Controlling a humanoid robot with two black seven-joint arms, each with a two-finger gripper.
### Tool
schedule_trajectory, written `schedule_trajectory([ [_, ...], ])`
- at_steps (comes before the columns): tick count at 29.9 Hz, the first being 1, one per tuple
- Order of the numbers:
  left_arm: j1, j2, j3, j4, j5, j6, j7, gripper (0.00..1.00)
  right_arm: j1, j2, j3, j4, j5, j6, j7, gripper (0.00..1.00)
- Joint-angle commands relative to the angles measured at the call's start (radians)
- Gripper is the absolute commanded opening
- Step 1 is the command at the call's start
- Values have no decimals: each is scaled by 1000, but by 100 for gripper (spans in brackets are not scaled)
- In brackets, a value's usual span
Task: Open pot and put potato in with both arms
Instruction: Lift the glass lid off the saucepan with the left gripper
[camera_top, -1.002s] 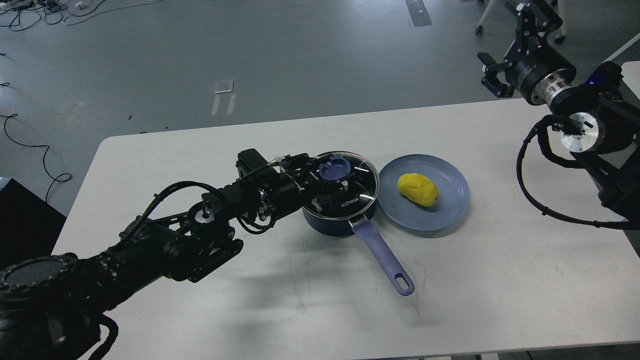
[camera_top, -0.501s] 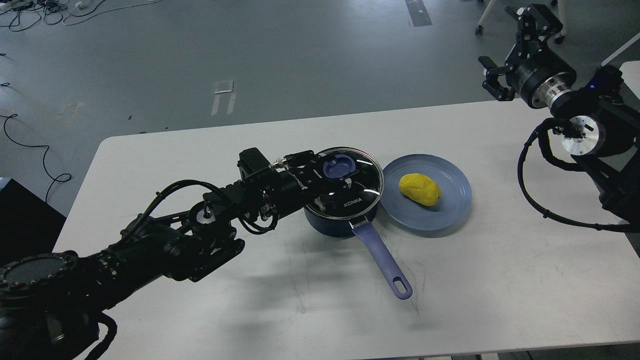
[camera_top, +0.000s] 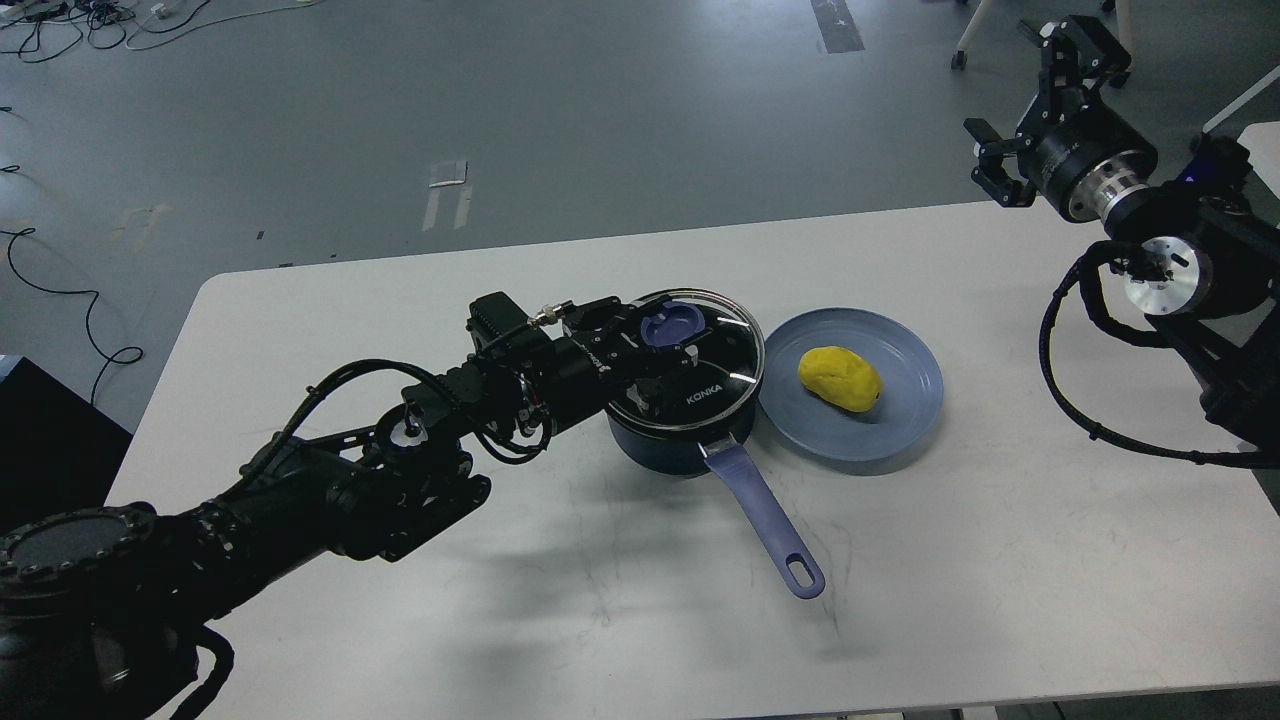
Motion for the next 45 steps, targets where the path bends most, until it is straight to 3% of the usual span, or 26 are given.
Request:
schedule_trajectory([
  [1, -6, 9, -2, -1, -7, 0, 0, 0, 2, 3, 0, -1, 0, 0, 0, 100],
  [8, -44, 20, -7, -24, -94, 4, 0, 0, 3, 4, 0, -1, 0, 0, 0, 100],
  [16, -167, 124, -5, -124, -137, -3, 0, 0, 14, 3, 7, -1, 0, 0, 0, 100],
  [22, -182, 222, -1, -136, -119, 0, 0, 0, 23, 0, 9, 0, 0, -2, 0, 100],
  [27, -162, 389, -1, -233, -120, 1, 0, 0, 29, 0, 4, 0, 0, -2, 0, 100],
  [33, -104, 506, -1, -235, -128, 6, 0, 0, 28, 3, -2, 0, 0, 0, 0, 100],
  [45, 76, 521, -1, -201, -136, 69, 0, 0, 28, 7, -5, -23, -2, 1, 0, 100],
])
